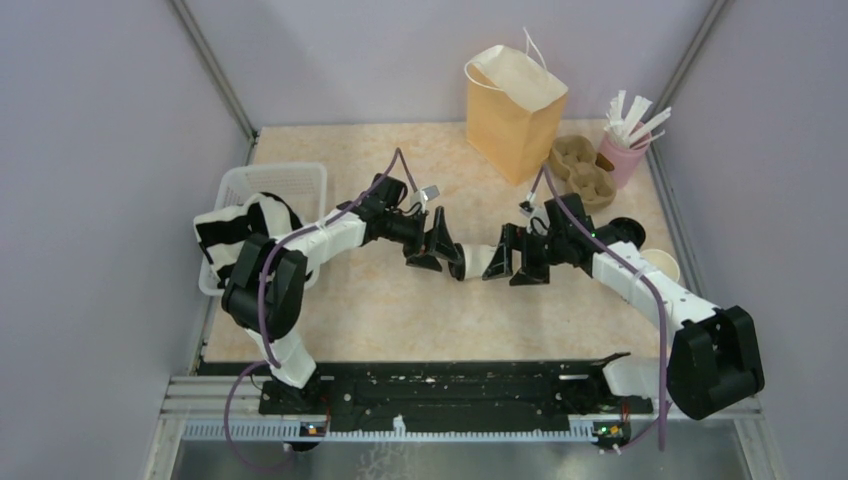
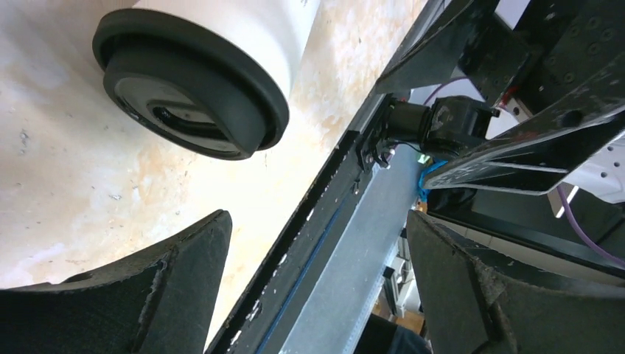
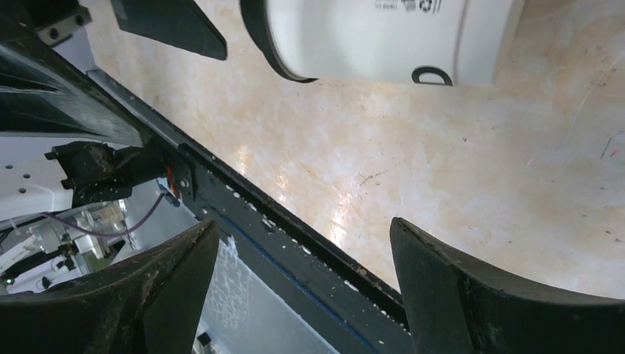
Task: Pack the takeout coffee
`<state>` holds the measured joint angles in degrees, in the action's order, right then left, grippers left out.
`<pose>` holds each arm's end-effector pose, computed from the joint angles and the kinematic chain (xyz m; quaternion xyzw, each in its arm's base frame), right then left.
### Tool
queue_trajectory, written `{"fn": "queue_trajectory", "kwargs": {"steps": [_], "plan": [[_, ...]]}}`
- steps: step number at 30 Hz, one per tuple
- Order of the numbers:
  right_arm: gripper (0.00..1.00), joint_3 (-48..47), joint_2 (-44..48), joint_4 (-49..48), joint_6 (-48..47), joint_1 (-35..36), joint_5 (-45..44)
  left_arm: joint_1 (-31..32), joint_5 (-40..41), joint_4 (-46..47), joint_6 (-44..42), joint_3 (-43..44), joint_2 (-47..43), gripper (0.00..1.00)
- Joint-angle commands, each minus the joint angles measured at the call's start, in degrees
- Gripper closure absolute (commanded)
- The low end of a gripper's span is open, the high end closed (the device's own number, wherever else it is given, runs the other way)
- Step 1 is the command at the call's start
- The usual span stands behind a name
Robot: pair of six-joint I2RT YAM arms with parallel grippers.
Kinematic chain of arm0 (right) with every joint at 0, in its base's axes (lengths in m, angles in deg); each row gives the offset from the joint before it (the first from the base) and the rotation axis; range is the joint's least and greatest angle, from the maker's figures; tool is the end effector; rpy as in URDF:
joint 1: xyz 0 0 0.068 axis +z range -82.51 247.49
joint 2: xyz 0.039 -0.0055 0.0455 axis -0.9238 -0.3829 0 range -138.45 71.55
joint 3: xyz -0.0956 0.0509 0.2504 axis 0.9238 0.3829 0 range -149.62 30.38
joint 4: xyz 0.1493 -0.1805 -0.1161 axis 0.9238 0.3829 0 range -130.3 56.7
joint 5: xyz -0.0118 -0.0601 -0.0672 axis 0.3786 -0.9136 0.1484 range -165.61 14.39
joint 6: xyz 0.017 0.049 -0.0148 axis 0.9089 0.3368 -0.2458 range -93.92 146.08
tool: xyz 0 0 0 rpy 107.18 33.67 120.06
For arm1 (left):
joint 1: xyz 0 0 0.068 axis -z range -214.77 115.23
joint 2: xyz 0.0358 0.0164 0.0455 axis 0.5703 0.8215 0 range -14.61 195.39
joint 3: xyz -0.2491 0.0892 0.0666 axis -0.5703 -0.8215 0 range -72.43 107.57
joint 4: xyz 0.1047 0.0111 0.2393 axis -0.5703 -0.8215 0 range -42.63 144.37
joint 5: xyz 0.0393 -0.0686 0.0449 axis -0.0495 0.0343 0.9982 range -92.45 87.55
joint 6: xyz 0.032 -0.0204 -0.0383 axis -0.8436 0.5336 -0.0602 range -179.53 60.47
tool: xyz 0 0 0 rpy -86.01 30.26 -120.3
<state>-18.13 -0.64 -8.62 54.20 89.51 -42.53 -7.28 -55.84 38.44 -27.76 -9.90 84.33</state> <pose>0.2214 0.1105 0.2359 -0.0360 0.9184 0.3671 0.1433 0.2991 -0.1878 0.2019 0.1133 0.8504 -0.5121 0.0404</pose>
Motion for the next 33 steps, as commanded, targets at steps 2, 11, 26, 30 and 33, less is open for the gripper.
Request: {"fn": "queue_trajectory", "kwargs": {"steps": [2,11,26,30,33], "plan": [[0.15,-4.34,0.60,1.86,-0.06,1.95,-3.56,0.02,5.11,-5.54,-4.39,4.82,-2.08,0.07],[0.16,-24.41,-14.42,10.31,0.04,14.85,-28.33,-3.05,25.39,-11.39,-5.00,-2.84,-16.76,0.07],[0.27,-46.03,-34.42,28.44,1.23,32.41,-57.01,-3.23,37.92,-20.48,-6.49,-10.18,-35.66,0.05],[0.29,-47.24,-36.21,32.85,1.81,35.51,-61.71,-3.23,38.27,-20.83,-5.90,-12.03,-38.03,0.05],[0.32,-46.75,-36.60,34.49,2.43,37.00,-63.34,-3.24,37.85,-21.19,-5.93,-12.28,-38.11,0.05]]}}
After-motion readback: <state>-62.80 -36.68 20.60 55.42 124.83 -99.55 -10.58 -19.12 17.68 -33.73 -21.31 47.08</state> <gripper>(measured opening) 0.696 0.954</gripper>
